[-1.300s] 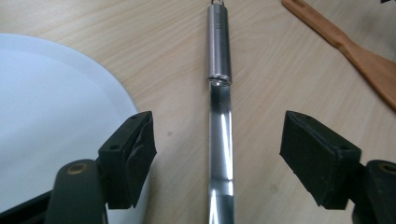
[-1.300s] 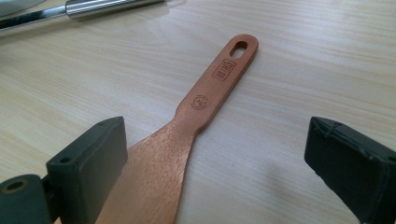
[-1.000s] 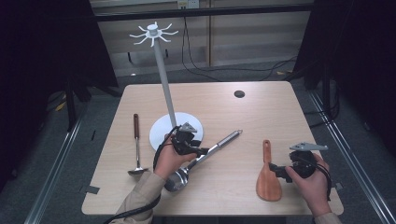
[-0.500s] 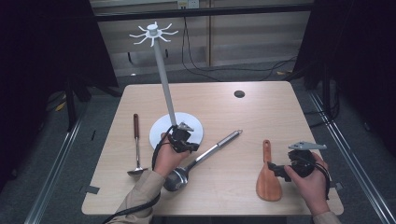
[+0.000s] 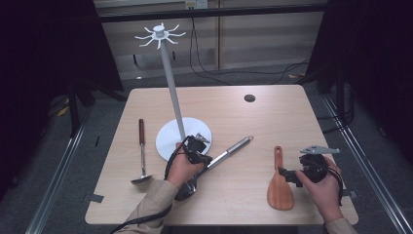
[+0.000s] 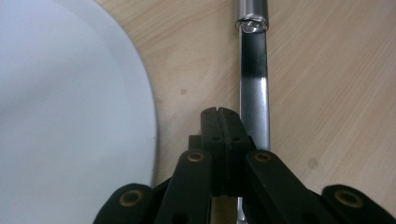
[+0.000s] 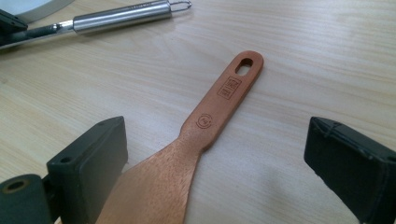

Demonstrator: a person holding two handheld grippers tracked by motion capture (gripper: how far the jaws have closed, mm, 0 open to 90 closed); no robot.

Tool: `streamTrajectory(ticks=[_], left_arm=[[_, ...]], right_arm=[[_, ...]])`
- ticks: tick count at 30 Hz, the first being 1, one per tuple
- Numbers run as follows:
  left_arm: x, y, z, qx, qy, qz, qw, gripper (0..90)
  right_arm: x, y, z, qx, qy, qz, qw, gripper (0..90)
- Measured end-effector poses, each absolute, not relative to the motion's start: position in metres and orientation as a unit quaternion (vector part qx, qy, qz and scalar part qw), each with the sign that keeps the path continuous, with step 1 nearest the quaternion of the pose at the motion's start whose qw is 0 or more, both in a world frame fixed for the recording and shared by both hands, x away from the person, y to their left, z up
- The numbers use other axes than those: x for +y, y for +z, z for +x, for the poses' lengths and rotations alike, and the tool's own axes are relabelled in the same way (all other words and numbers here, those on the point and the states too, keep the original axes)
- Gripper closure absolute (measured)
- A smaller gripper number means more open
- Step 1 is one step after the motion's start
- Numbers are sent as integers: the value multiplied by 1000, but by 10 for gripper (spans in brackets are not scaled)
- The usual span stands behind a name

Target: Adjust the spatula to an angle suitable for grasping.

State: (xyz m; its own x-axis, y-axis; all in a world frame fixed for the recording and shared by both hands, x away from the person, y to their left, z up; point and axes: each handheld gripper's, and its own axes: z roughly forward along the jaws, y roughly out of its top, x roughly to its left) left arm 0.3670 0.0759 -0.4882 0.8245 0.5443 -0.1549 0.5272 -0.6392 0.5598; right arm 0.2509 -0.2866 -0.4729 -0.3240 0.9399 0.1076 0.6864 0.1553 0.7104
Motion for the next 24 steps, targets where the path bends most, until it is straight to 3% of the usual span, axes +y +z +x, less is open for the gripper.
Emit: streamTrajectory(ticks=[10, 17, 19, 24], left_arm=[[70, -486, 357, 282, 6, 911, 301, 900], [69, -463, 354, 264, 18, 910, 319, 756], [67, -460, 353, 271, -3, 904, 332, 741], [63, -460, 353, 240, -9, 921, 307, 669]], right_arm=[[-282, -472, 252, 741, 345, 546, 185, 57], [-283, -470, 253, 739, 346, 547, 187, 56], [-282, -470, 253, 740, 346, 546, 185, 57], [-283, -470, 253, 738, 346, 549, 185, 57]])
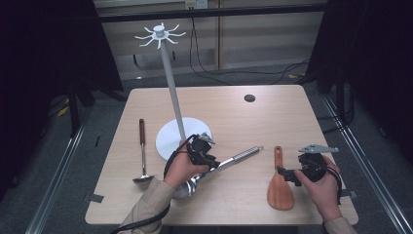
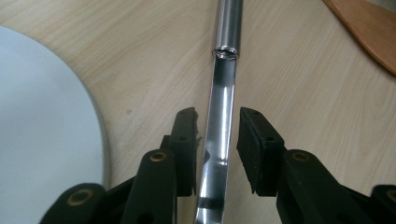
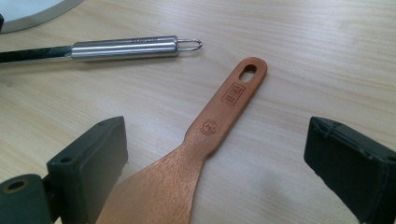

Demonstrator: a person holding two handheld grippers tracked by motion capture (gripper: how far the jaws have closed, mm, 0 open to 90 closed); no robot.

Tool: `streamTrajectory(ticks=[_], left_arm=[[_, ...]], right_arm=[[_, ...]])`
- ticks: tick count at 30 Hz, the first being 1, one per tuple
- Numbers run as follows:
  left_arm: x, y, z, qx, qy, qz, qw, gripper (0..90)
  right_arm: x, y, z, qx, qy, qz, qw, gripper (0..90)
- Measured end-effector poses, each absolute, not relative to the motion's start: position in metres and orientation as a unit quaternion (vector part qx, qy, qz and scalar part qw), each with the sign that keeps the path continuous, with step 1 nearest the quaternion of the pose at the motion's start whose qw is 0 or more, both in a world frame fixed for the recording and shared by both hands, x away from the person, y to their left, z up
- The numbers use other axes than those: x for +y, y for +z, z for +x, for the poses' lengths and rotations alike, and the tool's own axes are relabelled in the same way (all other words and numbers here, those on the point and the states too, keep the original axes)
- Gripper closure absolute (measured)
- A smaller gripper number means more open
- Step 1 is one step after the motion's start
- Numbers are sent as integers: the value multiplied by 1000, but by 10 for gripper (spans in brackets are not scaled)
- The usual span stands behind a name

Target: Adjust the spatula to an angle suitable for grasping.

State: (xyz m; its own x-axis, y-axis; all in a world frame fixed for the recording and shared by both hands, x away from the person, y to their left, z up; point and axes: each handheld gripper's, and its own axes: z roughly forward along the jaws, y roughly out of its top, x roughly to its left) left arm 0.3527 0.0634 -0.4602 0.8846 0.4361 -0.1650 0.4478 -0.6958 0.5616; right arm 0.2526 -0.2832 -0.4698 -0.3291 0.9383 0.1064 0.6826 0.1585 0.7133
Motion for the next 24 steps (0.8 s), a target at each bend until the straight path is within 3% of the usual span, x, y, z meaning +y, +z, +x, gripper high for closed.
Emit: streamTrajectory(ticks=[16, 24], left_arm=[[45, -471, 354, 224, -19, 942, 251, 631], [37, -477, 356, 219, -11, 947, 236, 681]], right_arm=[[-290, -471, 250, 733, 342, 559, 184, 58], [-291, -470, 252, 731, 346, 559, 186, 58]])
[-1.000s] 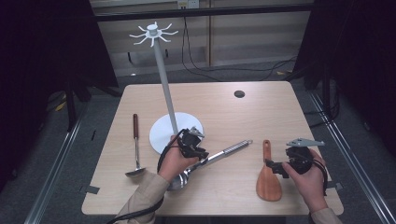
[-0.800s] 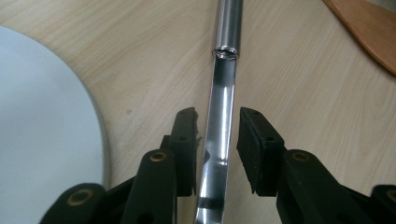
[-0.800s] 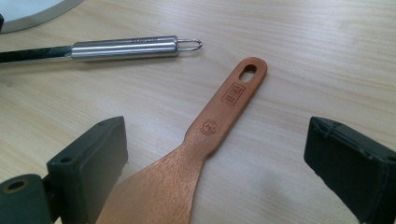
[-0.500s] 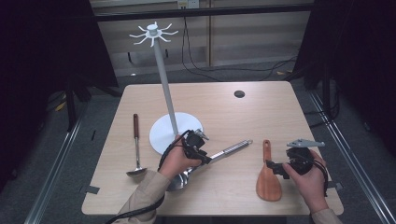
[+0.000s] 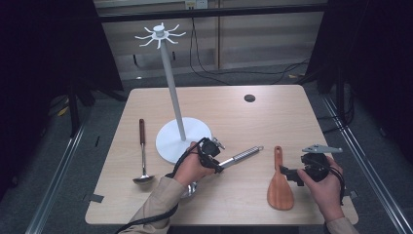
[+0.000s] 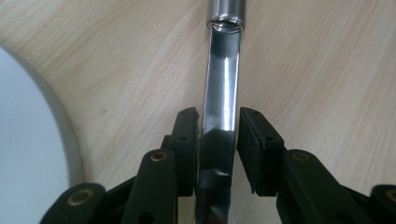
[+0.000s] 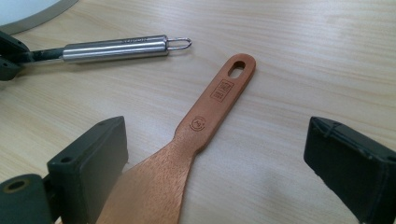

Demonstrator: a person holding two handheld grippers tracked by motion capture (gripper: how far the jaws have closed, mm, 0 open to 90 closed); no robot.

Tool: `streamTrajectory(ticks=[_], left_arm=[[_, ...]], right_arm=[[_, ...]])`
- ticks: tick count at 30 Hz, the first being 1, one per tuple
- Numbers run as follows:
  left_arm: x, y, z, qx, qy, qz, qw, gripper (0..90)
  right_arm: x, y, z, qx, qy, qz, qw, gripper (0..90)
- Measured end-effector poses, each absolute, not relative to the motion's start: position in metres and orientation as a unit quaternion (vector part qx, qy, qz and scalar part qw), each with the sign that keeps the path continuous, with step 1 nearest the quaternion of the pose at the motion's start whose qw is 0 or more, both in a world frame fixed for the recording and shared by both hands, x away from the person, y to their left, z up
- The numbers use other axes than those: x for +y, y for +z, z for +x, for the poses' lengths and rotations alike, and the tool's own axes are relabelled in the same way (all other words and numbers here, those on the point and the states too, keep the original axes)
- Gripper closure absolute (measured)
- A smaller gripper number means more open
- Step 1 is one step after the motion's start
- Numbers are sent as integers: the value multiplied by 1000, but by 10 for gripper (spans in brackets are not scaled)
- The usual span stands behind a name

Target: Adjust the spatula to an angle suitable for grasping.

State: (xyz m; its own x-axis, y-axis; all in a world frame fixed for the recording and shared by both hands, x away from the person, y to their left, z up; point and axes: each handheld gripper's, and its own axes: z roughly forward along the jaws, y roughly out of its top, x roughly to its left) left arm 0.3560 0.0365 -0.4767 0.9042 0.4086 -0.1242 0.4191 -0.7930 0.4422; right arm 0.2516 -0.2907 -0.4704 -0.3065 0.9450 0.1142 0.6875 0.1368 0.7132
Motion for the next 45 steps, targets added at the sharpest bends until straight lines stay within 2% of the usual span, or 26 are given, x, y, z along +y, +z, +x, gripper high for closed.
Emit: streamTrajectory(ticks=[4, 13, 15, 23, 31, 34, 35, 45], left_arm=[[30, -476, 356, 213, -2, 950, 227, 724], [20, -473, 356, 199, 1, 960, 198, 750], [22, -474, 357, 201, -12, 956, 212, 752], [31, -463, 356, 203, 4, 950, 237, 753], [45, -449, 352, 230, 23, 924, 306, 755], [54, -444, 351, 250, 34, 907, 337, 756], [57, -442, 349, 275, 44, 888, 366, 756], [82, -428, 342, 291, 100, 840, 448, 756]], right_arm=[[-291, -470, 252, 730, 347, 559, 186, 58], [-291, -470, 252, 729, 347, 560, 186, 58], [-291, -469, 252, 727, 348, 562, 184, 58], [-292, -468, 253, 726, 351, 562, 184, 59], [-290, -468, 255, 726, 356, 558, 187, 59], [-289, -467, 255, 727, 355, 558, 185, 58], [-288, -467, 256, 725, 357, 559, 187, 59], [-281, -467, 263, 729, 362, 550, 187, 59]])
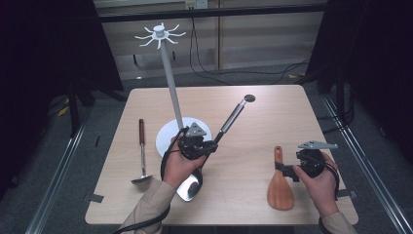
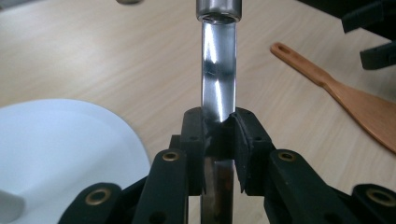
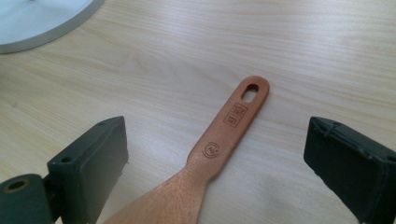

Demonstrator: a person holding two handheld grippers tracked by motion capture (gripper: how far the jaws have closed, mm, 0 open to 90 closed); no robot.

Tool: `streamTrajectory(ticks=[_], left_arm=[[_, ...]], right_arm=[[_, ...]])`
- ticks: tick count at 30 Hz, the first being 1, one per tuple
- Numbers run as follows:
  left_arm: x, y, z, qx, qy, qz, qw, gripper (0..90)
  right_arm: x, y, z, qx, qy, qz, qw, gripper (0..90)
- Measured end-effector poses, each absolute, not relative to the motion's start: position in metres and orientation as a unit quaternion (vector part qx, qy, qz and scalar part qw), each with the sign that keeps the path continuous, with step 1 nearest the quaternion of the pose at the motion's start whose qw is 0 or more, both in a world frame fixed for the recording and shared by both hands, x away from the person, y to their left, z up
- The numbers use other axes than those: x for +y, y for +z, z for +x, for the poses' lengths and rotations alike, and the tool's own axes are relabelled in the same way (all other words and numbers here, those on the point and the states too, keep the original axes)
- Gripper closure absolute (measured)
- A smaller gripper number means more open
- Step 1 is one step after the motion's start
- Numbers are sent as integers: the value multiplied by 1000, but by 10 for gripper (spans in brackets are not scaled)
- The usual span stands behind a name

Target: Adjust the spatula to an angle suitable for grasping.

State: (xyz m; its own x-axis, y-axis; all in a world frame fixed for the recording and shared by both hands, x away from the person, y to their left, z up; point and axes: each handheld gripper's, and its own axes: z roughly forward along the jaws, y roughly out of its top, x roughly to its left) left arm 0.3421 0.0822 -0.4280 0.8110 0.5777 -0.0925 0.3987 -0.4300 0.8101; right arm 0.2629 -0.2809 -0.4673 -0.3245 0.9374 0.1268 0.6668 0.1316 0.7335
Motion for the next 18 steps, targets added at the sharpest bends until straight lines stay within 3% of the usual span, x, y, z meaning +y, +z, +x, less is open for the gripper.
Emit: streamTrajectory(ticks=[18], left_arm=[[120, -405, 319, 322, 180, 758, 539, 756]], right_arm=[[-266, -465, 277, 733, 377, 536, 183, 58]])
